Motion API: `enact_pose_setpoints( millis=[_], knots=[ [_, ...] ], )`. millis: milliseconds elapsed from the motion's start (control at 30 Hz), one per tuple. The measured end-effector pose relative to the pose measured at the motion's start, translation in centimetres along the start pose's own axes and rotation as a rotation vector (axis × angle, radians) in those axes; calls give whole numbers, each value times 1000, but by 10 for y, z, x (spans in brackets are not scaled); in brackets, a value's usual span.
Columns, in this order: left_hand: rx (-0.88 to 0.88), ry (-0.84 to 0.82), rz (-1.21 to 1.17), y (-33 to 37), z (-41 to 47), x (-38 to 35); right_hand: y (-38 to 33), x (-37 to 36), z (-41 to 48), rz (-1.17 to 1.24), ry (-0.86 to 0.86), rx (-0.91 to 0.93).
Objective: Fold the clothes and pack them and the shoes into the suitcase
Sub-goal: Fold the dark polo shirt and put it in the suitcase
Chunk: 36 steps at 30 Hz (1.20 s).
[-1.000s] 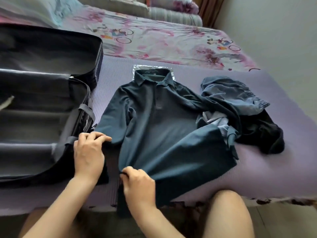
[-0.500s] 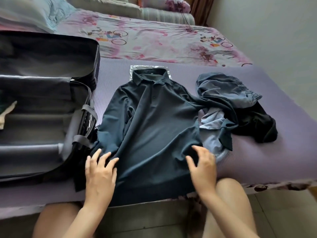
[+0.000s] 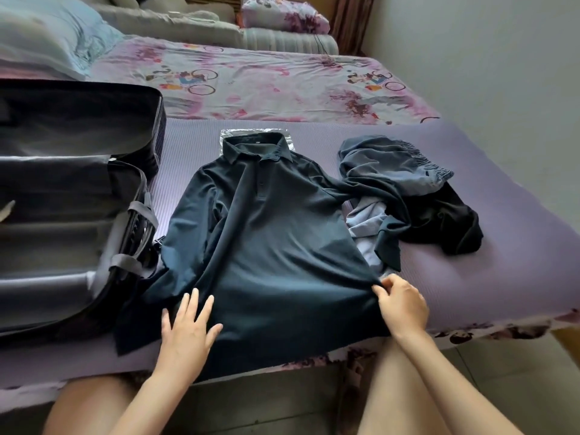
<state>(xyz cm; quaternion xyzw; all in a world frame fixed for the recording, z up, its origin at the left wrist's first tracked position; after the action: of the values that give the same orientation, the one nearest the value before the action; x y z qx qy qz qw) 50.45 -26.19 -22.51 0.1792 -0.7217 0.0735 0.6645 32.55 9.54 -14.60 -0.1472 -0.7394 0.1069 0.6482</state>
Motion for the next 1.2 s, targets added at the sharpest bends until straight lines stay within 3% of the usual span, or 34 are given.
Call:
enact_pose_setpoints(
  millis=[167, 367, 533, 633, 800, 1067, 1200],
  knots=[
    [-28, 15, 12, 14, 2, -3, 27, 2, -3, -143, -70, -58],
    [-70, 47, 25, 26, 11, 5, 13, 11, -6, -213, 66, 16],
    [-65, 117, -66, 29, 24, 20, -25, 2, -14, -193, 212, 288],
    [-39, 195, -219, 23, 38, 44, -88, -28, -24, -76, 103, 486],
    [107, 231, -421, -9, 83, 74, -176, -89, -18, -89, -219, 624],
    [348, 107, -562, -53, 179, 74, -257, -128, 21, -184, -368, 718],
    [430, 44, -584, -78, 224, 66, -301, -135, 36, -111, -277, 774]
  ],
)
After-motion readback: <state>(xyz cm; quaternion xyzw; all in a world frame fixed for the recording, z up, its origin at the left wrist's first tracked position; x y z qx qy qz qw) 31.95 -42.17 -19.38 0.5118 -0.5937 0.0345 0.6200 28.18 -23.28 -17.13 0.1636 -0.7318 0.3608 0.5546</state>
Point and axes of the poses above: each hand's wrist, its own z-axis towards the middle knuckle, its own x-axis out of the back of the hand, y = z × x, the point moved 10 cm from there along z, towards the middle knuckle, and after that the axes turned 9 degrees about -y, right-handed, at the moved point
